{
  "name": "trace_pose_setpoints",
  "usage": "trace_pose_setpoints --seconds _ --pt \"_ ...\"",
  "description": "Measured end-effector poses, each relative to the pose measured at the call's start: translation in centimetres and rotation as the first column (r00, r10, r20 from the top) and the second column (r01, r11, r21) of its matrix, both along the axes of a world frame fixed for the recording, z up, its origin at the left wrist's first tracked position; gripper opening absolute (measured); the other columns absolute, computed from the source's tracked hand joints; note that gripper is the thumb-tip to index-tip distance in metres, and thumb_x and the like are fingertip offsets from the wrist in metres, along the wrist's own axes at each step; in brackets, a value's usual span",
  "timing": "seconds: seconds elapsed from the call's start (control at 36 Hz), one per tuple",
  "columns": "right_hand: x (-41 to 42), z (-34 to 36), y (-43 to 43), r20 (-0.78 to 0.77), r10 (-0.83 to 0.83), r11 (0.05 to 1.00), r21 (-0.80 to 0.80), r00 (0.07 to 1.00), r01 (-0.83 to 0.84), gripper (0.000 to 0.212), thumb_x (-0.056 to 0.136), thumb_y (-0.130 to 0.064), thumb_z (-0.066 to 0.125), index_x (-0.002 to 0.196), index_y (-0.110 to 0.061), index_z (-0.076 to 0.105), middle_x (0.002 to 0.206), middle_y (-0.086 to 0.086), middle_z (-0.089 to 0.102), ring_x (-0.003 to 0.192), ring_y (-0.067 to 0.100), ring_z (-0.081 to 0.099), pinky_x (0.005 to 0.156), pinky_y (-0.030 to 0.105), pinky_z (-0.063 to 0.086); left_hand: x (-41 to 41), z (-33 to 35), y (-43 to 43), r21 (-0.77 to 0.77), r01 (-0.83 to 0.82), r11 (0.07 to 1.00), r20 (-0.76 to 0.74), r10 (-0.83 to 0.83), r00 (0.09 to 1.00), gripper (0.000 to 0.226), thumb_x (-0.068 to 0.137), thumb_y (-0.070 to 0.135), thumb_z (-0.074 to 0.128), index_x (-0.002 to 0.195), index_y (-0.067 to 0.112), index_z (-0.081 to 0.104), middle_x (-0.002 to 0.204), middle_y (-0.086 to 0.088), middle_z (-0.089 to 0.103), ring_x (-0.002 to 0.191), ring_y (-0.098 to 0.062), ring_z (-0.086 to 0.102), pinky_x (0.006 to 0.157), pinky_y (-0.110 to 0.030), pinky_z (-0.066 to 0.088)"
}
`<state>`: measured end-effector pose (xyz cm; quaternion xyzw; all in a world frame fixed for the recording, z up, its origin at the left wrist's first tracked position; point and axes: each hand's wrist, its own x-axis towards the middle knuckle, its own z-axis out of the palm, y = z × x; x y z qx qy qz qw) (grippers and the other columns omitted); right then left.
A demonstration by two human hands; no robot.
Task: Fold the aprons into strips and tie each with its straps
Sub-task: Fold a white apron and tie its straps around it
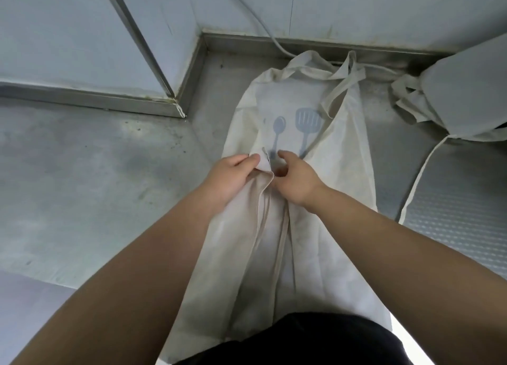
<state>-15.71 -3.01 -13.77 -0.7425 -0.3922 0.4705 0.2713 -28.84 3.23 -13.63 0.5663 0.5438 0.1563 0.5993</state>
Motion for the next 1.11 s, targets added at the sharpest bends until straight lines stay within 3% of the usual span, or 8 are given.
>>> trace_pose_setpoints --seconds 0.08,0.22,0.42,0.56,0.61,0.75,1.0,1.11 --pt "-0.2 -0.1 1.0 -0.089 -0.048 0.998 -0.033 0.995 0.045 0.068 0.085 -0.025 0.066 0.144 -0.016 0.033 0.123 0.001 0.057 0.11 0.018 0.055 0.091 0.024 0.045 -0.2 0.1 0.2 -0.035 -0.037 0.999 0.015 0.037 0.999 0.025 0.091 0.031 0.058 0.072 0.019 0.068 0.075 0.001 0.069 0.075 -0.011 0.061 0.076 -0.027 0.047" --pt "0.5 0.3 1.9 0.023 -0.048 0.998 -0.049 0.999 0.049 0.024 0.089 -0.015 0.053 0.065 -0.012 0.052 0.061 0.001 0.049 0.052 0.015 0.042 0.041 0.019 0.031 -0.4 -0.2 0.6 0.067 -0.016 0.998 -0.045 0.019 0.999 0.03 0.093 0.032 0.056 0.079 0.007 0.067 0.074 -0.003 0.057 0.069 -0.014 0.051 0.063 -0.023 0.039" --pt "6.3 4.4 2.1 -0.007 -0.579 0.81 0.111 0.815 0.576 0.028 0.091 -0.003 0.043 0.113 -0.011 0.059 0.089 0.006 0.057 0.068 0.027 0.063 0.066 0.038 0.058 1.6 -0.7 0.1 0.2 0.322 0.925 -0.415 -0.217 0.884 0.04 0.086 0.053 0.051 0.073 0.018 0.065 0.082 -0.003 0.066 0.089 -0.024 0.062 0.077 -0.028 0.045" --pt "10.2 7.1 -0.6 0.39 -0.636 0.77 0.374 0.665 0.517 0.059 0.091 0.0 0.041 0.145 -0.02 0.03 0.154 0.012 0.011 0.136 0.027 0.031 0.107 0.027 0.03 4.1 0.4 -1.0 0.162 0.498 0.852 -0.664 -0.279 0.694 0.056 0.088 0.054 0.051 0.137 0.028 0.048 0.151 -0.01 0.031 0.141 -0.022 0.025 0.113 -0.03 0.02" --pt "10.8 7.1 -2.0 0.459 -0.548 0.835 0.344 0.699 0.428 0.071 0.088 0.005 0.04 0.148 -0.025 0.019 0.157 0.01 -0.006 0.141 0.026 0.021 0.106 0.025 0.029 4.8 0.4 -1.7 0.177 0.466 0.867 -0.647 -0.254 0.719 0.053 0.089 0.046 0.054 0.138 0.024 0.047 0.15 -0.011 0.03 0.14 -0.023 0.023 0.11 -0.027 0.019" --pt "9.8 4.4 -3.9 0.437 -0.243 0.969 0.14 0.866 0.202 0.033 0.093 -0.011 0.042 0.123 -0.021 0.052 0.109 0.002 0.058 0.104 0.028 0.054 0.073 0.02 0.037 5.7 0.1 -3.4 0.247 0.421 0.873 -0.532 -0.241 0.811 0.031 0.091 0.021 0.056 0.119 0.013 0.063 0.123 -0.009 0.061 0.115 -0.024 0.055 0.092 -0.022 0.038" --pt "6.8 0.0 -6.4 0.146 -0.016 0.997 -0.068 0.989 0.026 0.054 0.091 -0.025 0.058 0.141 -0.019 0.039 0.134 0.004 0.05 0.121 0.022 0.05 0.099 0.031 0.043 6.2 -0.3 -4.2 -0.044 0.22 0.975 -0.188 -0.224 0.956 0.012 0.084 0.014 0.066 0.077 0.016 0.057 0.086 -0.007 0.062 0.072 -0.019 0.059 0.064 -0.026 0.046" --pt "7.1 -0.3 -6.6 0.109 -0.021 0.998 -0.064 0.994 0.028 0.055 0.091 -0.028 0.058 0.142 -0.022 0.038 0.134 0.002 0.05 0.121 0.02 0.049 0.1 0.031 0.042 6.8 0.3 -5.0 -0.123 0.224 0.967 -0.065 -0.233 0.97 0.011 0.083 0.008 0.064 0.094 0.013 0.065 0.099 -0.012 0.07 0.094 -0.028 0.066 0.089 -0.039 0.051"
